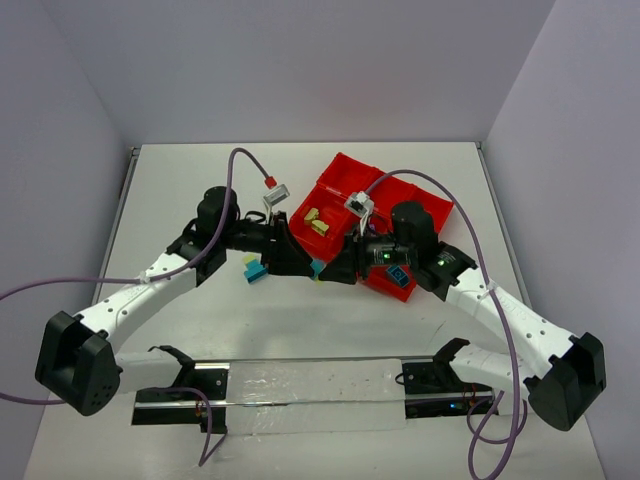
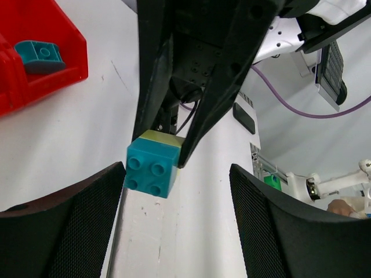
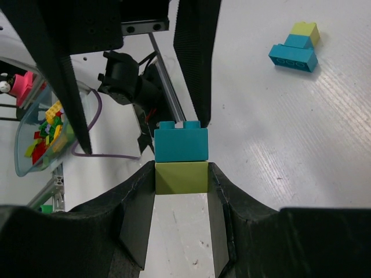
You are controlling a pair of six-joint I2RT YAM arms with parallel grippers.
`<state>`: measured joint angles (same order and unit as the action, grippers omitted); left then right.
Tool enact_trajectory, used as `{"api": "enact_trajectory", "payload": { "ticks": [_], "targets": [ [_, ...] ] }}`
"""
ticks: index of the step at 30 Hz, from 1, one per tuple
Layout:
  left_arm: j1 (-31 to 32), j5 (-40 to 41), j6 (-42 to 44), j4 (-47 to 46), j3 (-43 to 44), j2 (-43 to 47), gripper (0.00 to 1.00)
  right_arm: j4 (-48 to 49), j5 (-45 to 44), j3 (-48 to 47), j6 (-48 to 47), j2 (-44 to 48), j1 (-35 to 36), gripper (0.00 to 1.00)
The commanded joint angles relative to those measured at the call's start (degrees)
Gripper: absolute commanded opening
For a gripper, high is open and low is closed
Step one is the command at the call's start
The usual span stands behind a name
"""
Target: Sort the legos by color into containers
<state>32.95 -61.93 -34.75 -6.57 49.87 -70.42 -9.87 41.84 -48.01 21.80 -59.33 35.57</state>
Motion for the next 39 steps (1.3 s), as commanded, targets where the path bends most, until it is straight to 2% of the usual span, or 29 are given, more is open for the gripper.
{"api": "enact_trajectory", "payload": {
  "ticks": [1,6,10,13,14,15,18,19,25,29,31,35,39],
  "targets": [
    [0.9,-1.5,3.1,0.4,2.0,-2.1,0.76,3.4,1.7,-3.1,0.0,0.2,-0.3,0.0],
    [1.2,-2.2,2.2,-1.2,1.8,-2.5,0.67,3.4,1.6,-3.1,0.1,0.3,-0.3,0.0],
    [1.5,-2.8,1.7,-2.0,1.7,-2.8,0.64,3.7,1.7,-3.1,0.2,0.3,-0.3,0.0],
    [1.5,-2.9,1.3,-2.5,1.4,-2.8,0.56,3.6,1.7,-3.2,0.3,0.2,-0.3,0.0],
    [1.5,-3.0,1.2,-2.9,1.3,-2.8,0.52,3.6,1.7,-3.3,0.3,0.2,-0.3,0.0],
    [1.5,-3.0,1.0,-3.0,1.2,-2.7,0.42,3.6,1.8,-3.3,0.3,0.2,-0.3,0.0],
    [1.5,-2.3,0.7,-3.2,1.2,-2.4,0.05,3.6,1.5,-3.1,0.3,0.2,-0.3,0.0],
    [1.5,-2.0,1.0,-2.9,1.4,-2.3,0.01,3.5,1.4,-3.1,0.2,0.2,-0.3,0.0],
    [-0.2,4.8,1.6,-0.9,0.0,-0.9,0.0,2.0,1.8,-1.8,-0.4,1.4,-1.1,0.0],
    [-7.3,7.4,-6.5,-9.1,-4.6,2.2,0.0,-1.2,-1.5,-0.9,-0.9,2.7,-2.7,0.0],
    [-9.5,9.2,-8.1,-9.7,-5.5,3.1,0.0,-2.2,-3.2,-1.0,-0.6,2.8,-3.4,0.0],
    [-13.2,16.6,-10.1,-7.3,-6.0,5.2,0.0,-6.1,-13.8,-3.4,0.5,1.0,-4.0,0.0],
    [-13.6,28.2,-11.2,-1.9,-5.5,7.2,0.0,-9.0,-33.2,-9.1,3.9,-4.9,-3.2,0.0]
  ]
}}
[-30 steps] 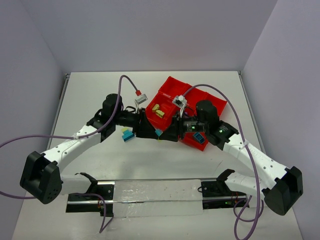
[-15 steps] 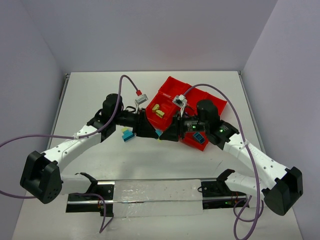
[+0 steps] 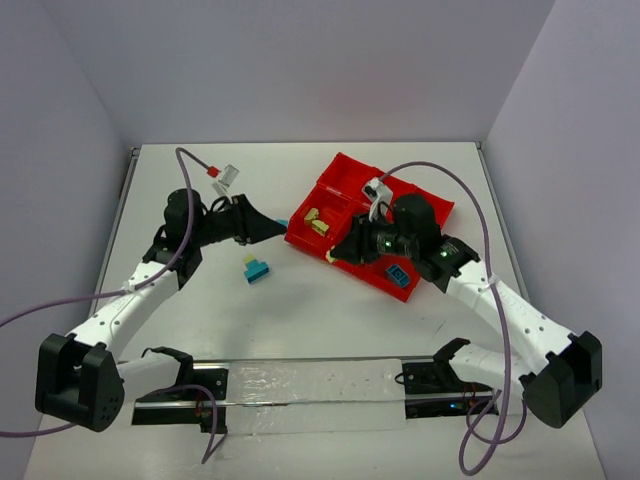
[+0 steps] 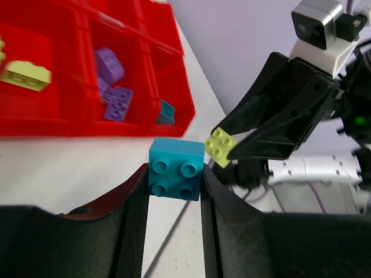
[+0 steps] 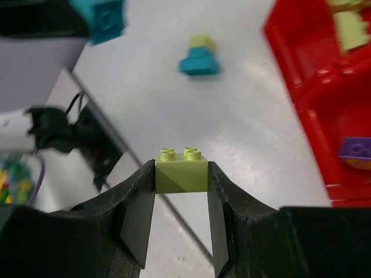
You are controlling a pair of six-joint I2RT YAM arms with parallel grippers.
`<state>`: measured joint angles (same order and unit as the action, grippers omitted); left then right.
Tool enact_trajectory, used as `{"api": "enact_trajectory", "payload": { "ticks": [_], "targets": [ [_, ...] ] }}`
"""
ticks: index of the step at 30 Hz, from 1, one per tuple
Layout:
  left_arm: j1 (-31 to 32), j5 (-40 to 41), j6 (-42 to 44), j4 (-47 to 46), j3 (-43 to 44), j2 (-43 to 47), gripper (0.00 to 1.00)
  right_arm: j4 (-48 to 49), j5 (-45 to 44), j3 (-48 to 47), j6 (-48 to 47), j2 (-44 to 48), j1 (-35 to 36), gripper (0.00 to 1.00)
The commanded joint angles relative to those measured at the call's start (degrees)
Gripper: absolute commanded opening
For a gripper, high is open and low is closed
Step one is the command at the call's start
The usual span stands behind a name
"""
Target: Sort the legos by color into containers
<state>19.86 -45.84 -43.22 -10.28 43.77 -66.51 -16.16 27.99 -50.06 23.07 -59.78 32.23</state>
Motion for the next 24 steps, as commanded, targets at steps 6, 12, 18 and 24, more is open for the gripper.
{"api": "enact_trajectory", "payload": {
  "ticks": [6,12,18,24],
  "targets": [
    [-0.5,21.8,-3.1,9.1,1.8,5.4,0.0,-1.7,-30.6,-15.5,4.4,-18.8,0.4,0.0],
    [-0.4,22.7,-2.6,13.0,2.8,5.9,0.0,-2.2,-32.0,-27.1,3.1,-34.2,0.4,0.03],
    [-0.4,23.9,-1.5,16.2,5.2,5.1,0.0,-3.8,-32.7,-33.4,2.4,-43.1,0.4,0.19],
    [-0.4,23.8,-1.2,17.4,8.3,2.4,0.0,-5.9,-33.3,-37.7,1.6,-46.1,0.3,0.8]
  ]
}}
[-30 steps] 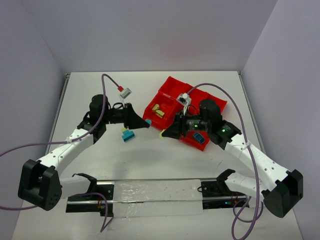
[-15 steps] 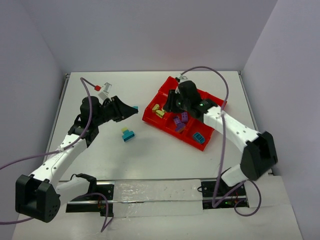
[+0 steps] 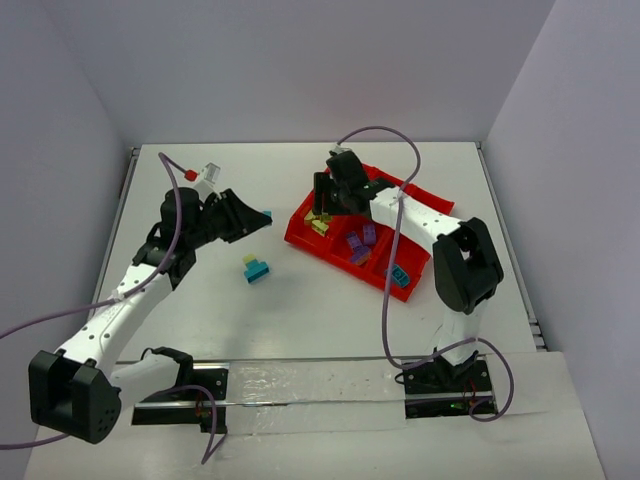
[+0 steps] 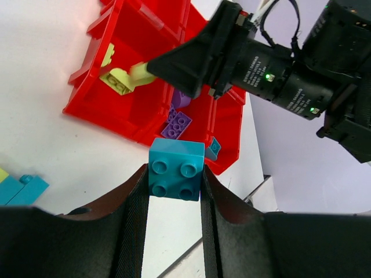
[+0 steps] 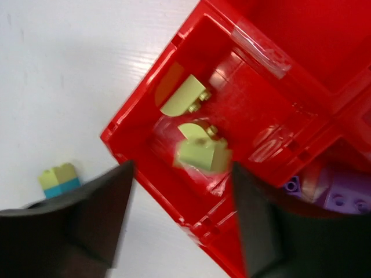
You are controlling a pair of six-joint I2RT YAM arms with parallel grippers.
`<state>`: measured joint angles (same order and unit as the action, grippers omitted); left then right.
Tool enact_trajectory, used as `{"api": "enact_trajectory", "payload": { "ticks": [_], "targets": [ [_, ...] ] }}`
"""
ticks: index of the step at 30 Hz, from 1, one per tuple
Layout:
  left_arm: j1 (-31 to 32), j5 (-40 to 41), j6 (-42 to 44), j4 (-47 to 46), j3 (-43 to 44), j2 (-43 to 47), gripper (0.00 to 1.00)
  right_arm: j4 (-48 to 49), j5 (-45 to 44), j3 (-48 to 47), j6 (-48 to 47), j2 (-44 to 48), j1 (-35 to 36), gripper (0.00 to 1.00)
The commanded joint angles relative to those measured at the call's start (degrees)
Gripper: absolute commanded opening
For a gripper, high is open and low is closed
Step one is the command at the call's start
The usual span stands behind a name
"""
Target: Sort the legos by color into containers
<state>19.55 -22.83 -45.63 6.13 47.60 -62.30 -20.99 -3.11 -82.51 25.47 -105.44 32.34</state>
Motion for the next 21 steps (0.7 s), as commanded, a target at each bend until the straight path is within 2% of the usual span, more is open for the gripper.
{"api": "enact_trajectory", "payload": {
  "ticks": [1,6,10,13,16,21],
  "targets": [
    [-0.1,0.9,1.3,1.4,5.2,-2.3,0.0,-1.5,-2.4,-5.7,-1.1,0.0,0.2,0.83],
    [0.2,1.1,1.5,1.3,7.7,-5.6,0.0,-3.0,-4.1,-5.3,-2.3,4.1,-0.1,0.86],
    [1.2,0.9,1.5,1.4,12.1,-10.6,0.0,-2.8,-5.5,-0.3,-1.6,11.4,-1.2,0.86],
    [3.0,2.0,1.9,2.2,17.9,-15.2,0.0,-1.2,-6.3,7.6,-0.1,20.4,-2.6,0.86],
    [6.9,3.8,2.9,3.9,25.0,-23.9,0.0,-0.7,-7.8,15.3,1.8,28.9,-3.9,0.86],
    [9.3,5.3,3.1,5.4,37.8,-35.1,0.0,-3.7,-11.4,23.7,3.7,42.5,-4.6,0.86]
  ]
}}
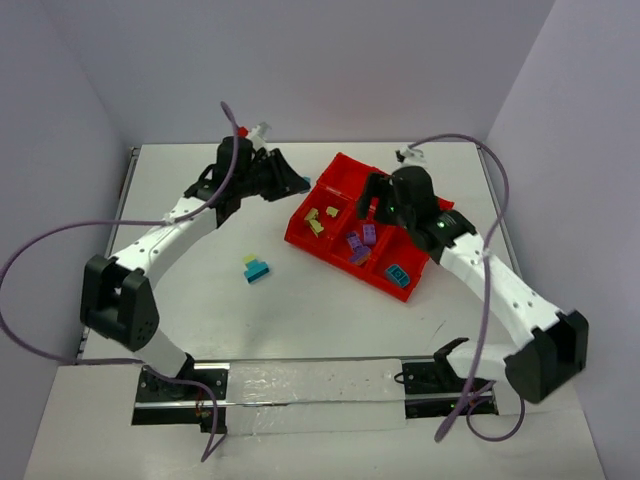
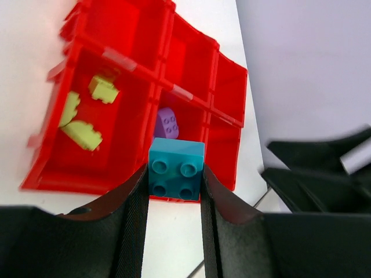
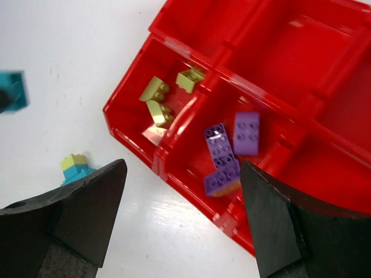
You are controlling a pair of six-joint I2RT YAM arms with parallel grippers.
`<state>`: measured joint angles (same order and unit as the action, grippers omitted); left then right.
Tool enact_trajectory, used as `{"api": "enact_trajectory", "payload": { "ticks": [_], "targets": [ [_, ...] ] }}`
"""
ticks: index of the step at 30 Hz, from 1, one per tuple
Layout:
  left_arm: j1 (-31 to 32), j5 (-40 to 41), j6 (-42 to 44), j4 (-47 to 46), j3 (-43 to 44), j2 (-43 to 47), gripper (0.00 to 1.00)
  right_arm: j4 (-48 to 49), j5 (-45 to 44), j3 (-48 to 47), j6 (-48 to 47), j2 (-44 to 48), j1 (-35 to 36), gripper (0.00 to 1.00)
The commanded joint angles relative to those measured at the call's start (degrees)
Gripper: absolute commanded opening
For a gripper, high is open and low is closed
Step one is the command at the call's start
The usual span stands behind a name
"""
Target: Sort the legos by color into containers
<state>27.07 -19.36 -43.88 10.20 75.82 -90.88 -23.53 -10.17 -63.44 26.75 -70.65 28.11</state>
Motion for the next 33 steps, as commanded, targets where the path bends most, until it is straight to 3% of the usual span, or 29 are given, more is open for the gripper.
{"api": "enact_trajectory", "payload": {
  "ticks": [1,7,18,20,24,26,29,33],
  "targets": [
    [2.4,3.2,2.1,1.8,9.8,-8.2,0.0,-1.8,-5.0,5.3,2.5,9.3,-0.5,0.86],
    [4.2,5.4,5.6,7.5,28.4,-23.7,0.0,-8.4,-9.9,4.6,1.0,18.6,-2.0,0.88],
    [4.8,8.8,6.1,11.1,53.5,-43.2,0.05,-13.5,-10.4,2.8,0.9,22.4,-2.2,0.88],
    [4.8,7.3,6.2,10.3,54.7,-45.1,0.15,-14.1,-10.9,3.5,1.0,23.0,-2.3,0.88],
    [4.8,4.3,7.0,8.4,55.3,-46.1,0.55,-14.7,-11.8,4.6,1.0,23.4,-2.3,0.88],
    [4.8,3.4,6.8,7.7,55.5,-46.5,0.68,-14.7,-11.9,4.8,0.9,23.3,-2.4,0.88],
    [4.9,1.5,6.4,7.0,55.6,-46.4,0.78,-14.8,-12.0,4.7,0.9,22.9,-2.3,0.88],
    [4.9,0.0,6.8,7.9,54.2,-43.1,0.81,-14.4,-11.5,5.0,1.2,23.0,-2.4,0.88]
  ]
}}
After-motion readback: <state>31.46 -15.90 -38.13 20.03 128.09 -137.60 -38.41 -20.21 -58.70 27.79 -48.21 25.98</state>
